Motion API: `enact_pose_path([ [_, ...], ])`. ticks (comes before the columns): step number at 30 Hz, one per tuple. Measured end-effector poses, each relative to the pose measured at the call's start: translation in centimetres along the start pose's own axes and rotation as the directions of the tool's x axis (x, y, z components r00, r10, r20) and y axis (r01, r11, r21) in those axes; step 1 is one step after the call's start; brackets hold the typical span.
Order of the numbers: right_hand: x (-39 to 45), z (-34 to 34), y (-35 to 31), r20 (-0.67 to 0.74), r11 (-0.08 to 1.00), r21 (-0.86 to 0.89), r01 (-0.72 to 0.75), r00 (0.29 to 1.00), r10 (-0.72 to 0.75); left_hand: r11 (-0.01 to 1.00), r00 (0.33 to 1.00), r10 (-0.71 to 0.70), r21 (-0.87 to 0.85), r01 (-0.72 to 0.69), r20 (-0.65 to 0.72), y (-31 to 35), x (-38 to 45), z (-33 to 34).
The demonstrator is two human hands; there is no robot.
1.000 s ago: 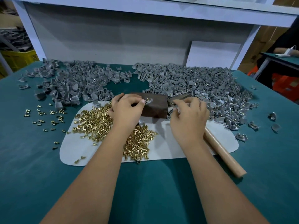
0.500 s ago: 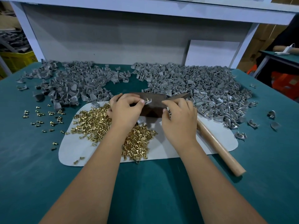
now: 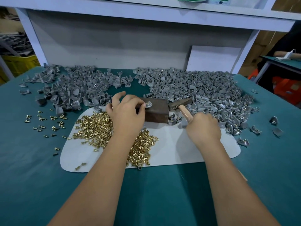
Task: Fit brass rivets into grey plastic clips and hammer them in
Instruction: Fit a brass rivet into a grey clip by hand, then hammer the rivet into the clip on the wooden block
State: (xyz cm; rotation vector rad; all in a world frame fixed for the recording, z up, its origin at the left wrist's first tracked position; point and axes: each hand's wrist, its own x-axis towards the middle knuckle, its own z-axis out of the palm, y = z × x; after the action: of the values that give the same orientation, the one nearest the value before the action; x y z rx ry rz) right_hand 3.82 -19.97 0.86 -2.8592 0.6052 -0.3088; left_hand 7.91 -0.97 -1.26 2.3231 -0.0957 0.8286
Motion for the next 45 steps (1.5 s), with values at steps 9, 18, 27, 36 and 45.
enact_pose_path([
  [9, -0.4, -1.3, -1.0, -0.228, 0.988, 0.155, -0.022, 0.972, 0.058, 0.996, 0.994, -0.09, -0.018, 0.092, 0.064, -0.2, 0.2, 0.1],
  [18, -2.7, -3.5, -3.2, -0.244, 0.923, 0.119, 0.365, 0.912, -0.329, 0.98, 0.98, -0.183, -0.065, 0.188, 0.075, -0.2, 0.3, 0.3],
  [27, -5.4, -2.7, -4.5, -0.381, 0.923, -0.077, 0.378, 0.844, -0.378, 0.979, 0.98, -0.194, -0.077, 0.191, -0.034, -0.1, 0.1, 0.5],
  [36, -5.6, -1.9, -5.0, -0.352, 0.934, -0.094, 0.346, 0.866, -0.356, 0.983, 0.982, -0.184, -0.032, 0.183, -0.029, 0.1, 0.1, 0.6],
  [45, -5.7, -2.3, -4.9, -0.343, 0.938, -0.064, 0.34, 0.875, -0.341, 0.985, 0.984, -0.174, -0.001, 0.174, -0.021, 0.3, -0.2, 0.4],
])
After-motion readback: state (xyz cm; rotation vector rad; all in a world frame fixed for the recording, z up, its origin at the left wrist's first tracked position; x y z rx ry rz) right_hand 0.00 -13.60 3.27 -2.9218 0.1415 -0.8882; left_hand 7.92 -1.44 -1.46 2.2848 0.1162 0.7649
